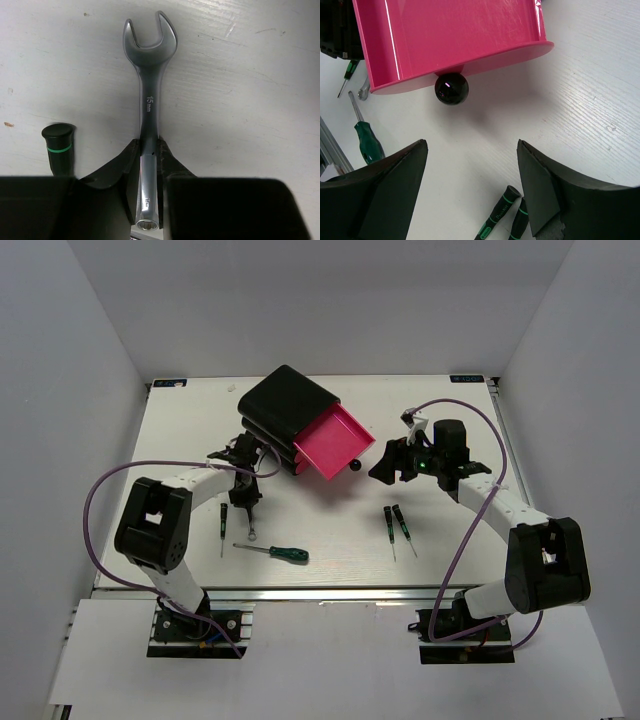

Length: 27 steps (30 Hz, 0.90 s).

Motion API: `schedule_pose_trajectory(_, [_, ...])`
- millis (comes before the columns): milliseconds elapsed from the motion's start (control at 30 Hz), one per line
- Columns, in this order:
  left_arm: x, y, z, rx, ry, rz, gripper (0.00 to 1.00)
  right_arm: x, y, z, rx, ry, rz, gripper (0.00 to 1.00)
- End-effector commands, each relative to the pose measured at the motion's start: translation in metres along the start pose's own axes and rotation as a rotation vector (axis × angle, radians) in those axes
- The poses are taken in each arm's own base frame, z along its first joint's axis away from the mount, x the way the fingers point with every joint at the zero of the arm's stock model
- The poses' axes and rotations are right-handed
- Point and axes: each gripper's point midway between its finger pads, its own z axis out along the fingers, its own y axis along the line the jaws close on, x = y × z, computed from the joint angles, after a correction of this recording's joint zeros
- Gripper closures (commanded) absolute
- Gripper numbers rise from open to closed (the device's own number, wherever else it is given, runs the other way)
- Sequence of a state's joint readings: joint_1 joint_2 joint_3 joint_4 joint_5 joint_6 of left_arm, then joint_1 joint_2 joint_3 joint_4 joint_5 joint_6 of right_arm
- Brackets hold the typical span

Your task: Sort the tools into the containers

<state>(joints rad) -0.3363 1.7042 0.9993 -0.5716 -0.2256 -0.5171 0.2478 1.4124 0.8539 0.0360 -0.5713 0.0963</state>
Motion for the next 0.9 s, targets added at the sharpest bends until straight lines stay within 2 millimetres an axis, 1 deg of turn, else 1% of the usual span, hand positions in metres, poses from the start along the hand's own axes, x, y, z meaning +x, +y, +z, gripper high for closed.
schedule_pose_trajectory(0, [0.027, 0.018, 0.000, -0.078, 0.102, 0.030, 1.00, -0.015, 0.001, -0.005, 0.003, -0.054, -0.036, 0.22])
schedule_pose_trajectory(67, [0.009, 0.011, -0.012, -0.055, 0.055, 0.016, 1.00, -0.014, 0.001, -0.005, 0.003, -0.054, -0.035, 0.23])
schedule_pose_trajectory(200, [-0.006, 0.006, -0.026, -0.034, 0.019, -0.002, 1.00, -0.014, 0.001, -0.004, 0.001, -0.055, -0.031, 0.22])
schedule_pose_trajectory(600, [-0.023, -0.004, -0.040, 0.004, -0.022, -0.039, 1.00, -0.013, 0.002, -0.005, 0.001, -0.054, -0.036, 0.22])
schedule_pose_trajectory(733, [-0.031, -0.008, -0.048, 0.022, -0.042, -0.048, 1.00, -0.014, 0.002, -0.006, 0.001, -0.056, -0.038, 0.23])
schedule_pose_trajectory(867, [-0.034, -0.013, -0.058, 0.054, -0.044, -0.065, 1.00, -0.014, 0.002, -0.006, 0.001, -0.057, -0.039, 0.23])
